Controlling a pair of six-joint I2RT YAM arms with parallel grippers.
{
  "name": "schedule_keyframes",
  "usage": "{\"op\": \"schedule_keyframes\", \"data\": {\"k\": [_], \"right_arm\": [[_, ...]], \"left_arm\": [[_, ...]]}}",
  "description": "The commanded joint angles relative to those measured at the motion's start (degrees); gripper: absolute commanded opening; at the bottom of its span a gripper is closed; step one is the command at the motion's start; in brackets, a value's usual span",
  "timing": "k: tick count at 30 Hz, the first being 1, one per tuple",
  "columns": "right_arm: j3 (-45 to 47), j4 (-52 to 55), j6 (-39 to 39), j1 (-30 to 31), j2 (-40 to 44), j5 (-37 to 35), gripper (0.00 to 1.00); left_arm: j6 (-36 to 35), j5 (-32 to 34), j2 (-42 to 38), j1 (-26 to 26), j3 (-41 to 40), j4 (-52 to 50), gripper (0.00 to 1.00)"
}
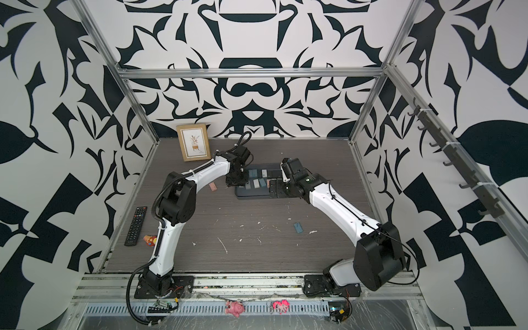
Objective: Put the eraser in the storage box
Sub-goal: Place the eraser in the storage box.
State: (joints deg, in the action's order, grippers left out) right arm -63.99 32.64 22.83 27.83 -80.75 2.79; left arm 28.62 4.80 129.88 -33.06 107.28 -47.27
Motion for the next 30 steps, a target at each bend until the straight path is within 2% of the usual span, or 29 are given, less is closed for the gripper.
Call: {"op": "schedule_keyframes", "data": {"k": [1,6,12,18,30], "right_arm": [[0.4,-1.5,0.7,-0.1,0.2,0.3,0.99],[0.4,-1.7,0.6,-0.1,0.6,0.4,0.99],[0.6,-1.7,0.7,-0.1,0.7,0.4,0.99],[0.8,-1.8,0.6,-0.2,0.8,0.3,0.99],[0.0,0.5,0.3,-0.4,1.2,-1.5,0.99]], "left_arm": [[0.0,0.4,1.6,0.1,1.3,-2.9,0.24],[0.1,0.3,1.9,0.2,1.8,-3.4,0.28],[0.4,0.3,1.5,0.2,2.1,-3.7,0.37],[0.5,0.1,0.9,0.2,2.2,-3.7,0.4],[1.0,-5.1,-3.9,-0.3,4.4,-1.8,0.53]]}}
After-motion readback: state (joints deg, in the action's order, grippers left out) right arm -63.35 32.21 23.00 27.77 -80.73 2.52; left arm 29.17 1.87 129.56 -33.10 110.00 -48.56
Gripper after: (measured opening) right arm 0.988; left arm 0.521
